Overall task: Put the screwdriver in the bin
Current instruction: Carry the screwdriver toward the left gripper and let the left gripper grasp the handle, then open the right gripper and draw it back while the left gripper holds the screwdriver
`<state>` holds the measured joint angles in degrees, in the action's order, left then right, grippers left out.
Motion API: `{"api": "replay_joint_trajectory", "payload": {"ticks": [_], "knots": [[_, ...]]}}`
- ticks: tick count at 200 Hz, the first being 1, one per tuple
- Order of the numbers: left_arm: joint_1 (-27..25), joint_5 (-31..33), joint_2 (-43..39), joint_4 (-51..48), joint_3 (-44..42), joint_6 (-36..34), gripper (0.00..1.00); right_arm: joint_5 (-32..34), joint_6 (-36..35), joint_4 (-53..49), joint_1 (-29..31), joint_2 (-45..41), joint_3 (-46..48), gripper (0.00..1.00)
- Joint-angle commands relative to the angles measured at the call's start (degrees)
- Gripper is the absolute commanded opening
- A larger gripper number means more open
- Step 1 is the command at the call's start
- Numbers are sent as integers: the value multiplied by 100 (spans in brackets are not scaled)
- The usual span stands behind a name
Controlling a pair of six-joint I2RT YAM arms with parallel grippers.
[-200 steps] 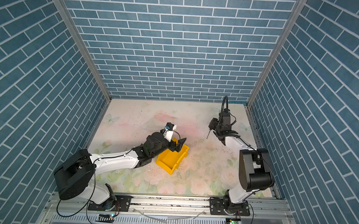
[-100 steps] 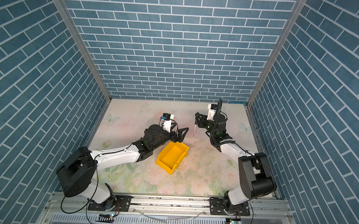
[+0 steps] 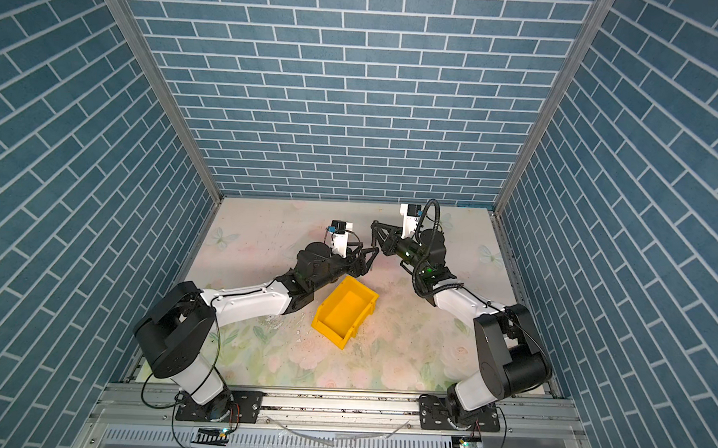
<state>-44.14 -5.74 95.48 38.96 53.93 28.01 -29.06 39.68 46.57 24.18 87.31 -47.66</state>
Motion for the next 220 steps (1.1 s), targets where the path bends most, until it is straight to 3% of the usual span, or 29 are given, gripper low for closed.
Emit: {"api": "replay_joint_trajectory", "payload": {"ticks": [1, 64, 135, 158, 182, 203, 220], "knots": [[81, -148, 90, 217, 202, 88, 64, -336, 275, 432, 41, -145, 69, 0], [145, -244, 243, 348, 285, 249, 47, -553, 370, 494, 85, -111, 104, 0], [169, -315, 259, 419, 251, 274, 19, -553, 348, 486, 95, -83, 121, 0], [177, -325, 210, 428, 182, 252, 5, -521, 321, 477, 94, -113, 134, 0], [186, -314, 104, 347, 70, 168, 0, -489, 185, 467, 95, -182, 176, 0], [186, -272, -99, 94, -43, -28, 0, -432, -64, 521, 95, -298, 303, 26], [185, -212, -352, -172, -158, -193, 0, -473, -337, 595, 94, -434, 456, 55]]}}
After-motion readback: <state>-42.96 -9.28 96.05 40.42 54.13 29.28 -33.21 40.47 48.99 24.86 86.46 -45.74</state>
